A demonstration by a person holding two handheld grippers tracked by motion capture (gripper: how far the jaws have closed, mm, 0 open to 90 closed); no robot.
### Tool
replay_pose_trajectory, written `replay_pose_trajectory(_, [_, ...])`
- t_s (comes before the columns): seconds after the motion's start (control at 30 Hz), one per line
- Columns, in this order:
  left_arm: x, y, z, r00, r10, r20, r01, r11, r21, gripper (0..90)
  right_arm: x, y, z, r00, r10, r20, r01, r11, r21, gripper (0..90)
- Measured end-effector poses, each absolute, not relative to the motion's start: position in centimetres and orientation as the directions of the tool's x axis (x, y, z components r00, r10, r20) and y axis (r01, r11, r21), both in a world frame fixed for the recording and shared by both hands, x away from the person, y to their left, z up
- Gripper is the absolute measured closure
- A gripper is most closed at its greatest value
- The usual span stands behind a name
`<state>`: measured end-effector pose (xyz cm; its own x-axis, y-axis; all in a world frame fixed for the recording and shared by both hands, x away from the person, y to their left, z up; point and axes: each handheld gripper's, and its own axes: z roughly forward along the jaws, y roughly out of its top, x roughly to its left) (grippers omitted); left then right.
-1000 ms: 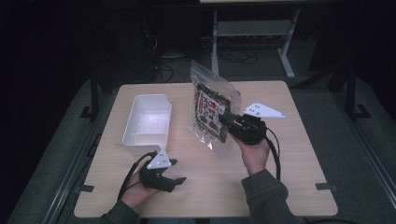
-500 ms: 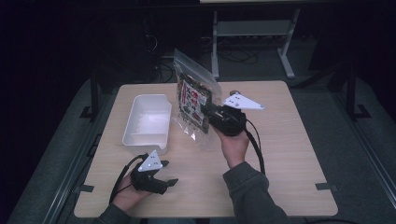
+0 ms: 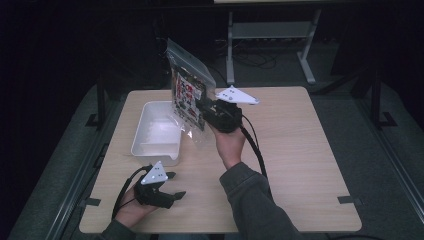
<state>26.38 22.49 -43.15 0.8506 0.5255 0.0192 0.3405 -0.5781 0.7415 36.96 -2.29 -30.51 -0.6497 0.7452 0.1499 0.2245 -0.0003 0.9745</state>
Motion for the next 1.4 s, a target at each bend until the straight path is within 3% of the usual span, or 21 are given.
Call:
replay_pose_trajectory(0.87, [26.3, 24.1, -43.1, 0.838, 0.546, 0.02, 0.357, -0.575, 0.737, 23.6, 41.1, 5.2, -30.3, -0.641, 0.761, 0.105, 0.197, 0.031, 0.98, 75.2])
replay_pose_trajectory(1.4, [26.8, 24.4, -43.5, 0.833, 0.553, -0.006, 0.377, -0.56, 0.738, 22.8, 42.7, 8.4, -32.7, -0.631, 0.771, 0.088, 0.223, 0.072, 0.972, 75.2])
